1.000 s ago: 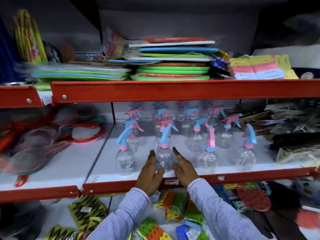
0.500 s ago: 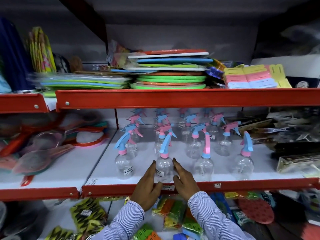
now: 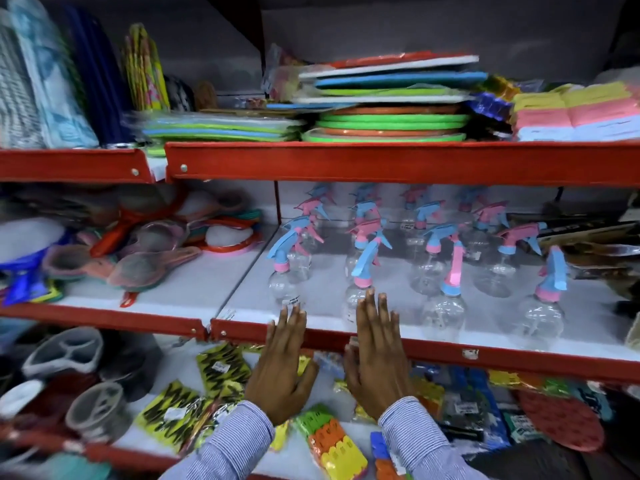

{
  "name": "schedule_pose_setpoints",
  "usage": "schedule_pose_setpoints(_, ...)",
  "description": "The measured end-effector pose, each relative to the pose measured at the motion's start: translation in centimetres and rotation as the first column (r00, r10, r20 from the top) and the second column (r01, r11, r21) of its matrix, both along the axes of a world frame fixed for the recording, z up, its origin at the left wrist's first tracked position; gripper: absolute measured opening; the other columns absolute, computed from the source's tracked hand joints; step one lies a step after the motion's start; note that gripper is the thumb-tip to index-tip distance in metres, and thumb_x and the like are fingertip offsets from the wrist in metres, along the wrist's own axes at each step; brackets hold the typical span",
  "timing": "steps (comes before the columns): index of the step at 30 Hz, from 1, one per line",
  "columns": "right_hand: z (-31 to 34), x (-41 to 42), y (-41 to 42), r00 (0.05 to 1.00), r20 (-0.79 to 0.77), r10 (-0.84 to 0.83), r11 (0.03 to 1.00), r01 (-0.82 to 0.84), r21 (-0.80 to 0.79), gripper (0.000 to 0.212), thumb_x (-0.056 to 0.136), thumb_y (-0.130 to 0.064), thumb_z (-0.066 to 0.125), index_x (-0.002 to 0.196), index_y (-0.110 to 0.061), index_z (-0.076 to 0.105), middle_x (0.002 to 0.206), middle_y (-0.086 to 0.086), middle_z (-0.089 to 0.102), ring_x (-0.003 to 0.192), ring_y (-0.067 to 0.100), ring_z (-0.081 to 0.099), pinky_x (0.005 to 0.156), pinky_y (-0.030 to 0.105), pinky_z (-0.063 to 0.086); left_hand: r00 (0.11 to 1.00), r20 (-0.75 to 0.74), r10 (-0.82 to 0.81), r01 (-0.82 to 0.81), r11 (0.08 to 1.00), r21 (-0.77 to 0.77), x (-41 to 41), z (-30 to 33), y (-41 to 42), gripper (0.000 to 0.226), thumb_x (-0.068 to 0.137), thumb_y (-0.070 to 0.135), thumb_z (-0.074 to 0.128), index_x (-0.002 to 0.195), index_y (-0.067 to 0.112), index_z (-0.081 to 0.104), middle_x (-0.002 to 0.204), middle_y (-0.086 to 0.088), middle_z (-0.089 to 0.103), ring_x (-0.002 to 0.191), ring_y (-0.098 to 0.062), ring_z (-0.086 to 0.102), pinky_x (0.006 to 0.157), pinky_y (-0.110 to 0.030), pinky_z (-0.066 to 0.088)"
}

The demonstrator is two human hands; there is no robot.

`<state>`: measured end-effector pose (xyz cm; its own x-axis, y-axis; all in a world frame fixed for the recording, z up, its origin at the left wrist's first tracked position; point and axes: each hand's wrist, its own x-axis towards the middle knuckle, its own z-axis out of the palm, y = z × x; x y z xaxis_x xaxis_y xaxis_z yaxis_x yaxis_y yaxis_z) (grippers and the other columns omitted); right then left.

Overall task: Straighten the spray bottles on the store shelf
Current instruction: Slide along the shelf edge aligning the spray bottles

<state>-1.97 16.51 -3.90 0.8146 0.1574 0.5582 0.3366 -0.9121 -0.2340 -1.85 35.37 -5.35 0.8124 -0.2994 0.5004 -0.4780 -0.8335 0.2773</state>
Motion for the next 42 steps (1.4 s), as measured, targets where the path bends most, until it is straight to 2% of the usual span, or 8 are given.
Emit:
schedule_pose_setpoints(8, -0.2, 1.0, 6.1, 0.993, -0.03, 0.113, 0.993, -0.114, -0.009, 0.073, 0.089, -0.027, 0.042, 0.149, -0.014, 0.002, 0.161, 0.006, -0.002, 0.148, 0.021, -0.009, 0.119, 0.042, 0.004, 0.993, -0.035, 0.11, -0.11, 0.994, 0.021, 0.8, 0.0, 6.1, 0.072, 0.094, 0.046, 0.034, 0.15, 0.018, -0.001, 0.161, 0.0, -0.007, 0.147, -0.01, -0.017, 0.121, -0.035, -0.003)
schedule_pose_setpoints(13, -0.5, 3.0, 9.4, 0.984, -0.13, 0.125, 0.978, -0.1, 0.185, 0.068, 0.093, -0.027, 0.036, 0.148, -0.019, -0.004, 0.16, -0.002, -0.01, 0.147, 0.011, -0.008, 0.122, 0.03, 0.009, 0.992, -0.108, 0.065, -0.071, 0.996, -0.055, 3.4, 0.0, 8.3, 0.078, 0.088, 0.058, 0.021, 0.15, 0.019, -0.008, 0.16, 0.003, -0.012, 0.147, -0.007, -0.016, 0.123, -0.031, 0.0)
schedule_pose_setpoints(18, 1.3, 6.3, 11.2, 0.945, -0.3, 0.127, 0.902, 0.016, 0.431, 0.066, 0.092, -0.016, 0.043, 0.148, -0.015, 0.008, 0.159, 0.005, 0.015, 0.145, 0.018, 0.021, 0.112, 0.021, 0.019, 0.974, -0.215, -0.067, 0.025, 0.981, -0.193, 6.1, 0.9, 9.2, 0.084, 0.083, 0.059, 0.027, 0.15, 0.019, -0.006, 0.161, 0.002, -0.009, 0.149, -0.011, -0.007, 0.123, -0.035, 0.006)
schedule_pose_setpoints(24, 3.1, 8.1, 12.0, 0.9, -0.397, 0.181, 0.84, 0.069, 0.539, 0.062, 0.088, 0.002, 0.042, 0.146, -0.01, 0.021, 0.15, 0.01, 0.037, 0.137, 0.023, 0.036, 0.097, 0.006, 0.021, 0.924, -0.331, -0.19, 0.026, 0.896, -0.442, 8.0, 3.3, 8.4, 0.081, 0.078, 0.036, 0.047, 0.149, 0.013, 0.016, 0.158, -0.007, 0.025, 0.144, -0.02, 0.029, 0.117, -0.031, 0.024)
schedule_pose_setpoints(28, 2.9, 7.5, 12.2, 0.905, -0.375, 0.201, 0.828, 0.048, 0.559, 0.063, 0.086, 0.005, 0.042, 0.145, -0.012, 0.025, 0.146, 0.009, 0.043, 0.135, 0.024, 0.041, 0.107, 0.021, 0.032, 0.925, -0.314, -0.213, 0.051, 0.889, -0.455, 7.5, 3.6, 8.8, 0.078, 0.078, 0.034, 0.045, 0.149, 0.014, 0.019, 0.152, 0.002, 0.031, 0.136, -0.006, 0.029, 0.108, -0.017, 0.021)
schedule_pose_setpoints(31, 2.4, 6.5, 12.1, 0.914, -0.357, 0.195, 0.84, 0.032, 0.541, 0.064, 0.087, 0.001, 0.045, 0.145, -0.013, 0.025, 0.147, 0.006, 0.041, 0.136, 0.021, 0.039, 0.112, 0.028, 0.032, 0.928, -0.301, -0.221, 0.07, 0.895, -0.441, 6.9, 3.4, 9.1, 0.075, 0.08, 0.035, 0.044, 0.148, 0.017, 0.018, 0.145, 0.014, 0.026, 0.139, -0.009, 0.028, 0.108, -0.016, 0.018)
schedule_pose_setpoints(38, 1.9, 5.2, 11.8, 0.932, -0.326, 0.159, 0.813, 0.063, 0.578, 0.061, 0.087, -0.006, 0.049, 0.144, -0.015, 0.028, 0.147, 0.005, 0.043, 0.131, 0.017, 0.045, 0.11, 0.032, 0.038, 0.929, -0.327, -0.171, -0.011, 0.872, -0.489, 6.0, 3.9, 8.9, 0.076, 0.078, 0.034, 0.041, 0.149, 0.017, 0.017, 0.158, -0.003, 0.022, 0.145, -0.017, 0.022, 0.116, -0.028, 0.017)
schedule_pose_setpoints(42, 2.3, 6.1, 11.2, 0.906, -0.387, 0.171, 0.826, 0.083, 0.557, 0.062, 0.088, -0.008, 0.047, 0.146, -0.018, 0.025, 0.151, 0.005, 0.037, 0.137, 0.021, 0.038, 0.113, 0.038, 0.035, 0.969, -0.235, -0.078, -0.069, 0.829, -0.555, 4.4, 4.1, 8.3, 0.065, 0.076, 0.028, 0.046, 0.138, 0.014, 0.039, 0.141, -0.003, 0.046, 0.123, -0.009, 0.041, 0.102, -0.023, 0.029)
